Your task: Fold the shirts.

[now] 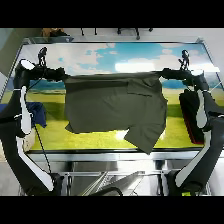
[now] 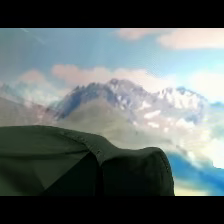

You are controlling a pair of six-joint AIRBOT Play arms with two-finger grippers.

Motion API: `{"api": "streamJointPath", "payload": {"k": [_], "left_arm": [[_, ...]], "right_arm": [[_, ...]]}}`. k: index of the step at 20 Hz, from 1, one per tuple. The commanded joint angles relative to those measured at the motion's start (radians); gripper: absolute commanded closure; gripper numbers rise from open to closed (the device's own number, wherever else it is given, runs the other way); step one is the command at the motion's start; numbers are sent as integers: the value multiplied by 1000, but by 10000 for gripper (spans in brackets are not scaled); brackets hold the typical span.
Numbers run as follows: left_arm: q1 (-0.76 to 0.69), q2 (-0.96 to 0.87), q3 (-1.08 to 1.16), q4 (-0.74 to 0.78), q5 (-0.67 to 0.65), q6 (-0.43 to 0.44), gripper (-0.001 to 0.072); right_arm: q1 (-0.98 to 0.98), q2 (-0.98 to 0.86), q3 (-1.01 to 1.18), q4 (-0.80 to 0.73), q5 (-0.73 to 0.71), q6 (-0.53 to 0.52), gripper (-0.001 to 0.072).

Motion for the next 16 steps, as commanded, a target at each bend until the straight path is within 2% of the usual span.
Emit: {"api": "streamJointPath", "payload": {"k": [1,5,8,13,14,15,16], "left_arm": [[-23,-8,-33,47,12,2,694],[-65,-9,-64,89,64,45,694],[-100,-11,-63,224,64,42,694],[-126,-10,-61,238,72,42,689],[-126,-11,-49,237,40,42,573],[-126,-10,-28,237,1,32,170],[-123,-10,10,238,-50,-5,16]], "right_arm": [[0,-5,13,-136,107,21,695],[22,-8,13,-320,114,71,695],[30,-24,12,-343,122,74,695],[42,-34,14,-346,122,74,692],[44,-27,14,-345,126,74,598],[45,-13,15,-345,134,75,403],[46,13,15,-346,140,82,322]]}}
